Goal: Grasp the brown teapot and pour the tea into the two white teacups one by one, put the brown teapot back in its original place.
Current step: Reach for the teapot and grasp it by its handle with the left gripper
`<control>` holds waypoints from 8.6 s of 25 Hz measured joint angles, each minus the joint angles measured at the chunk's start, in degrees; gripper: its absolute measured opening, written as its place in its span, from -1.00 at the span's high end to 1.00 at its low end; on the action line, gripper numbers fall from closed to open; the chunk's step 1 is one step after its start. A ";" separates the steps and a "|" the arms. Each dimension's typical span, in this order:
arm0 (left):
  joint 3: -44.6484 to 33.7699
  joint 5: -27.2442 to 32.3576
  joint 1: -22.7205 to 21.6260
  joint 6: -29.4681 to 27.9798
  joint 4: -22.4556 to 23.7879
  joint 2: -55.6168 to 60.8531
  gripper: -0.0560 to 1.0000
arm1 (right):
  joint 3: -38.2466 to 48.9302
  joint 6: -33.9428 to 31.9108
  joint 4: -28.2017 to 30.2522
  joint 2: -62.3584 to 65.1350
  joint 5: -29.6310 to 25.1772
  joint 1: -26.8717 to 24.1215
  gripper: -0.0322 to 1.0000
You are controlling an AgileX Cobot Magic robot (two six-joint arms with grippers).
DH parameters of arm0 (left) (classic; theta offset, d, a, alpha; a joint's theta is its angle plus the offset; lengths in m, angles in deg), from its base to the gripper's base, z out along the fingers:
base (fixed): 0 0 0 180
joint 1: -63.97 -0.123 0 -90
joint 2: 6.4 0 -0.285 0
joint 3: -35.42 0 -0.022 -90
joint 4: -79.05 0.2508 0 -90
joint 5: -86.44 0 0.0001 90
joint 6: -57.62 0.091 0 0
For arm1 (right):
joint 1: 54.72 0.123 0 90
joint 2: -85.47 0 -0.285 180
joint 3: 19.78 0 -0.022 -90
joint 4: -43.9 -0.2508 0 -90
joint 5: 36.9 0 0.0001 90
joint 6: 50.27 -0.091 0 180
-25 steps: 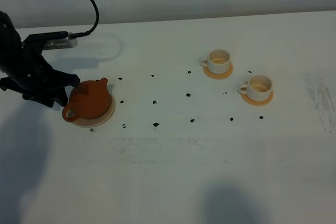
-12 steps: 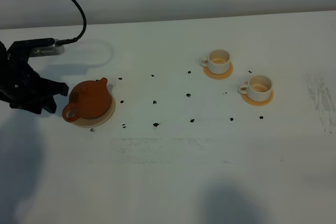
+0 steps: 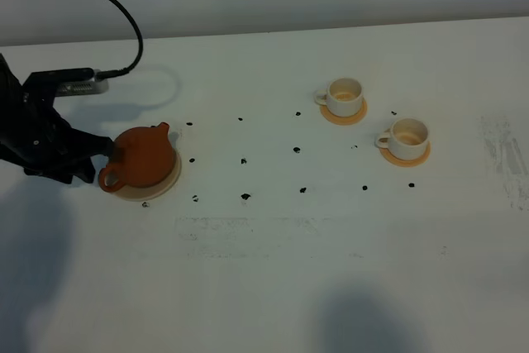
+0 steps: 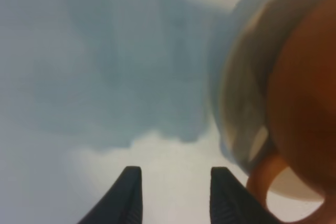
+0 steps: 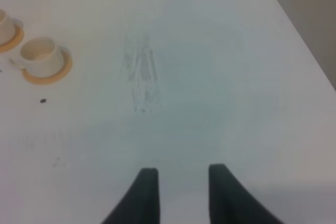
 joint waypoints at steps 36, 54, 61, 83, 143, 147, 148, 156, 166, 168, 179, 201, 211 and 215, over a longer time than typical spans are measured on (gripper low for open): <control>0.00 6.25 4.35 6.64 -6.39 -0.24 0.32 | 0.00 0.05 0.00 0.00 0.00 0.00 0.50; 0.00 11.99 4.08 8.31 -2.93 4.40 0.32 | 0.00 0.00 0.00 0.00 0.00 0.00 0.50; 0.00 10.61 5.06 3.17 -4.44 11.57 0.32 | 0.00 0.05 0.00 0.00 0.00 0.00 0.50; 0.00 16.67 11.96 -13.39 0.31 9.85 0.32 | 0.00 0.06 0.00 0.00 0.00 0.00 0.50; 0.00 6.14 12.37 -12.77 3.14 3.12 0.32 | 0.00 0.01 0.00 0.00 0.00 0.00 0.50; 0.00 6.14 12.91 -12.83 3.00 3.12 0.32 | 0.00 0.01 0.00 0.00 0.00 0.00 0.50; 0.00 6.14 12.91 -12.83 2.94 3.12 0.32 | 0.00 0.01 0.00 0.00 0.00 0.00 0.50; 0.00 6.14 12.91 -12.87 2.94 3.12 0.32 | 0.00 0.01 0.00 0.00 0.00 0.00 0.50; 0.00 6.14 12.91 -14.06 2.94 3.12 0.32 | 0.00 0.01 0.00 0.00 0.00 0.00 0.50; 0.00 6.14 12.91 -14.06 2.94 3.10 0.32 | 0.00 0.01 0.00 0.00 0.00 0.00 0.50; 0.00 6.00 12.91 -14.06 3.01 2.63 0.33 | 0.00 0.01 0.00 0.00 0.00 0.00 0.50; 0.05 7.40 12.91 -7.19 4.28 1.72 0.72 | 0.00 0.01 0.00 0.00 0.00 0.00 0.50; 0.99 8.52 13.46 -0.68 6.20 3.52 0.72 | 0.00 0.01 0.00 0.00 0.00 0.00 0.50; 2.17 8.86 13.86 1.49 6.63 3.79 0.72 | 0.00 0.01 0.00 0.00 0.00 0.00 0.50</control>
